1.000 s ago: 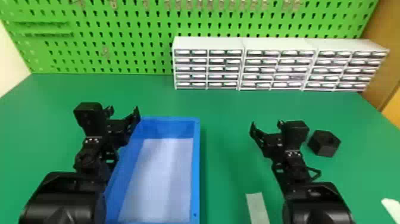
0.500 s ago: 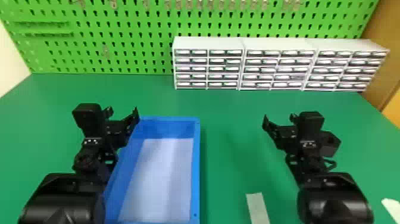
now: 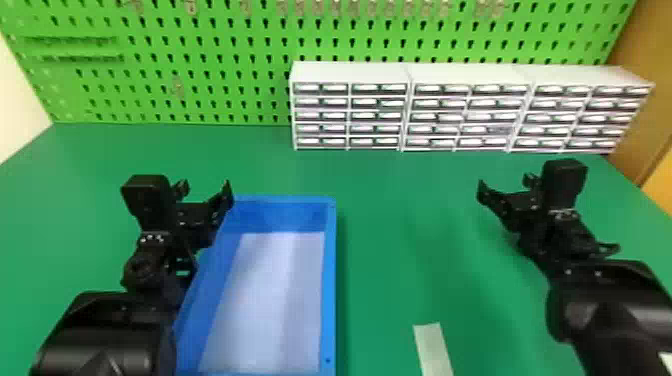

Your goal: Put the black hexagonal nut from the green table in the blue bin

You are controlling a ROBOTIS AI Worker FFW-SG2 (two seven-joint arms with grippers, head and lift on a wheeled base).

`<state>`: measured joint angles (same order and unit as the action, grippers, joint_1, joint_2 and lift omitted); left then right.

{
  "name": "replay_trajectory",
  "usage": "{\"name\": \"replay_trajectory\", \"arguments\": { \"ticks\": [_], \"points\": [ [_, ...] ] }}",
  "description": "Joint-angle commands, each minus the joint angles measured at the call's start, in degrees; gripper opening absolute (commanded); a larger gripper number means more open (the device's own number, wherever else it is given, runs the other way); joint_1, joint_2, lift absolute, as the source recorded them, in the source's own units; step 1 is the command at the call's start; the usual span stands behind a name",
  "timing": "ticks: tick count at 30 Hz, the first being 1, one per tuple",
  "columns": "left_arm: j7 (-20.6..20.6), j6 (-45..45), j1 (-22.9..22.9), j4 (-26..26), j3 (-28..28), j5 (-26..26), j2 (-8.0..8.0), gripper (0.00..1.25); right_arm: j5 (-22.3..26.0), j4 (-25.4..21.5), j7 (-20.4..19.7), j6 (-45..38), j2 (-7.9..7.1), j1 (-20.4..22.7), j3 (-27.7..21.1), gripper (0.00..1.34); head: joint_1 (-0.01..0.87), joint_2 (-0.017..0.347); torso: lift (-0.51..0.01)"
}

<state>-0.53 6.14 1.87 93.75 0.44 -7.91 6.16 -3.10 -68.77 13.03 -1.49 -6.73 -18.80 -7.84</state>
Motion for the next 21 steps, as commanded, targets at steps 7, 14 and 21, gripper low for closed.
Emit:
{"name": "replay_trajectory", "arguments": {
  "ticks": [7,14,21],
  "points": [
    [0.0,0.0,0.0,-0.1,0.0,0.0,-0.01,0.76,-2.8,-2.0,3.1,-8.0,-2.67,-1.6,-2.0,1.00,0.686,0.051,-0.096],
    [0.0,-0.1,0.0,-0.1,0.1,0.0,-0.01,0.76,-4.2,-2.4,6.6,-16.1,-4.87,-3.9,-2.7,1.00,0.686,0.051,-0.096],
    [0.0,0.0,0.1,-0.1,0.2,0.0,0.08,0.76,-6.7,-2.4,10.2,-24.9,-7.86,-6.2,-2.2,1.01,0.686,0.051,-0.096]
  ]
}}
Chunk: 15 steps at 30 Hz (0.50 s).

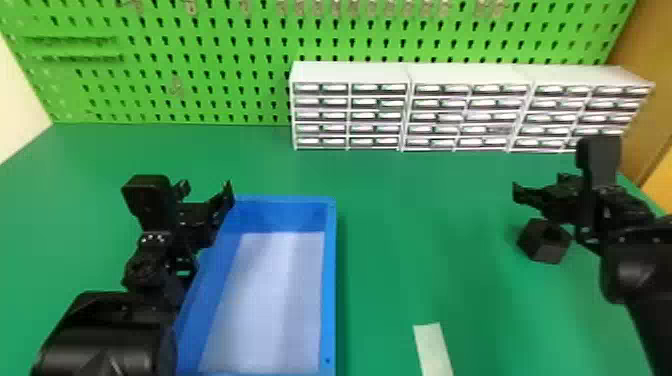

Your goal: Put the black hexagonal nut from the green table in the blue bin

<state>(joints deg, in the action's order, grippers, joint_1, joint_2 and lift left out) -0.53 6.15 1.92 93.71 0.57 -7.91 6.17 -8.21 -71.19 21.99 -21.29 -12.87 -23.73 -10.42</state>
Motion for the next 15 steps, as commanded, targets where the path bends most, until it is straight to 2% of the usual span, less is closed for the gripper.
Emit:
{"name": "replay_trajectory", "arguments": {
  "ticks": [1,9,15],
  "points": [
    [0.0,0.0,0.0,0.0,0.0,0.0,-0.02,0.76,-2.3,0.0,1.7,-5.9,-2.07,-1.6,0.5,1.01,0.686,0.051,-0.096],
    [0.0,0.0,0.0,0.0,0.2,0.1,0.07,0.76,-5.7,0.3,3.8,-11.9,-3.83,-3.0,0.8,1.01,0.686,0.051,-0.096],
    [0.0,0.0,0.1,0.0,0.4,0.2,0.07,0.76,-8.1,3.0,6.3,-15.0,-5.41,-5.2,2.0,1.01,0.686,0.051,-0.096]
  ]
}}
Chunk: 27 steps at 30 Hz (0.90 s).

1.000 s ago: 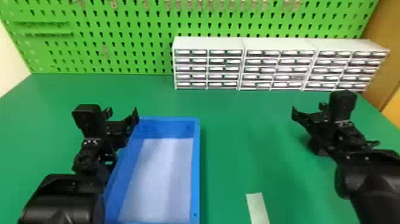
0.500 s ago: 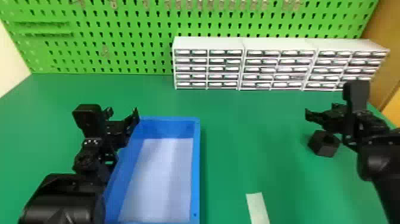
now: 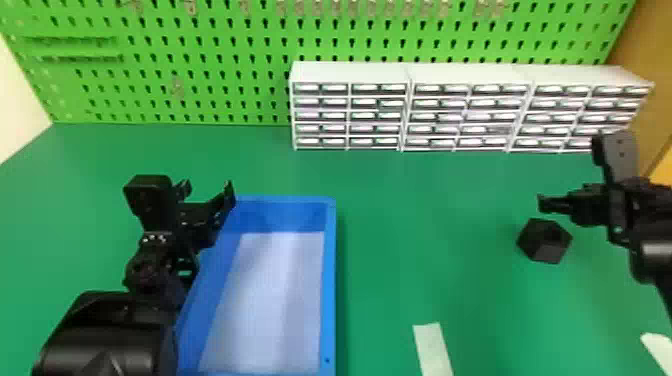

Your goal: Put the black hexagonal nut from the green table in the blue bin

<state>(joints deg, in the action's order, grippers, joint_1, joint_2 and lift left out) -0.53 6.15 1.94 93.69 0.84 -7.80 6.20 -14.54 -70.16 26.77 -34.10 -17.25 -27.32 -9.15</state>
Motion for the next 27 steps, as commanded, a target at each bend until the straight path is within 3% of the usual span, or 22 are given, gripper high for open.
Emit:
{"name": "replay_trajectory", "arguments": {
  "ticks": [1,13,27],
  "points": [
    [0.0,0.0,0.1,0.0,0.1,0.1,0.04,0.76,-2.2,2.5,2.1,-2.7,-1.29,-2.0,0.7,1.01,0.686,0.051,-0.096],
    [0.0,0.0,0.1,0.0,0.3,0.3,0.04,0.76,-4.3,9.1,3.5,-4.7,-3.23,-5.4,2.6,1.03,0.686,0.051,-0.096],
    [0.0,0.0,0.4,0.0,0.0,0.2,0.04,0.76,-7.3,14.5,3.7,-2.8,-3.31,-6.8,1.2,1.03,0.686,0.051,-0.096]
  ]
}}
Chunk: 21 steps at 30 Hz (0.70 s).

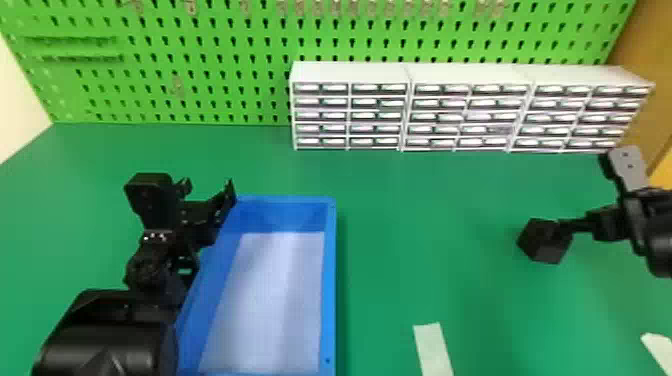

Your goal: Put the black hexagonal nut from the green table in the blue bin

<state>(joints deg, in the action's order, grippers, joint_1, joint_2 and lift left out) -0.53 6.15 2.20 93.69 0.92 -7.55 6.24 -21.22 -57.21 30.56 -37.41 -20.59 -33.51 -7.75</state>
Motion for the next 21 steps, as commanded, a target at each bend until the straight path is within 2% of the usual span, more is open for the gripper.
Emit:
{"name": "replay_trajectory", "arguments": {
  "ticks": [1,9,21],
  "points": [
    [0.0,0.0,0.2,0.0,0.0,0.0,0.00,0.76,-0.7,1.9,0.0,0.7,0.02,-0.7,-0.3,1.03,0.686,0.051,-0.096],
    [0.0,0.0,0.1,0.0,0.0,-0.1,0.00,0.76,-1.1,5.0,-0.1,2.5,0.46,-2.6,0.0,1.03,0.686,0.051,-0.096],
    [0.0,0.0,0.2,0.0,0.0,-0.1,0.00,0.76,-2.2,12.8,-2.4,5.6,2.40,-6.6,0.9,1.03,0.686,0.051,-0.096]
  ]
}}
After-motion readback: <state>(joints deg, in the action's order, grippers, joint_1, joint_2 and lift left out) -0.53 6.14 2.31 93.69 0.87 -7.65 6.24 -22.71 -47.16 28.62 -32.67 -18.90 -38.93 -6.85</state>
